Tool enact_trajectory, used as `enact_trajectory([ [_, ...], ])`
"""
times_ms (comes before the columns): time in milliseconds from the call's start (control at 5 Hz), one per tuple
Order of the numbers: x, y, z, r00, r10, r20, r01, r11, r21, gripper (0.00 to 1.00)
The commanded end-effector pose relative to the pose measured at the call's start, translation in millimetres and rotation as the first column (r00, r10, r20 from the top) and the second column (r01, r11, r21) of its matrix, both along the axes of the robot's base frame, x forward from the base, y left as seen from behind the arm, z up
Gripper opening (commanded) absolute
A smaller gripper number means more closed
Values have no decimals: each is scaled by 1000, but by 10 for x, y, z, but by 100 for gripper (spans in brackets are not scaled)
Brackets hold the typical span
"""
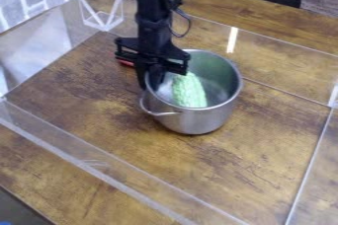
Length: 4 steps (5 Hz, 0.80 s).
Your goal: Put the green object in the silver pot
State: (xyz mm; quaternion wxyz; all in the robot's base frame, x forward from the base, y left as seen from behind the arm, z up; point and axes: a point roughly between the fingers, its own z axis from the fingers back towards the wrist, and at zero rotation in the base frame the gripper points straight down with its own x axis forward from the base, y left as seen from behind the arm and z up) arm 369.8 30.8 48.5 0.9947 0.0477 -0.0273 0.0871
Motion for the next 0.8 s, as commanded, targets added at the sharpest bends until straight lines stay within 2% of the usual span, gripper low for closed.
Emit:
enact_trajectory([
  [0, -49, 252, 369, 996, 28, 82, -28, 1000, -2, 0],
  [200, -109, 204, 484, 994, 69, 86, -68, 998, -12, 0],
  [400, -161, 115, 615, 990, 109, 86, -106, 994, -35, 0],
  [600, -151, 50, 816, 988, 129, 90, -123, 990, -66, 0],
])
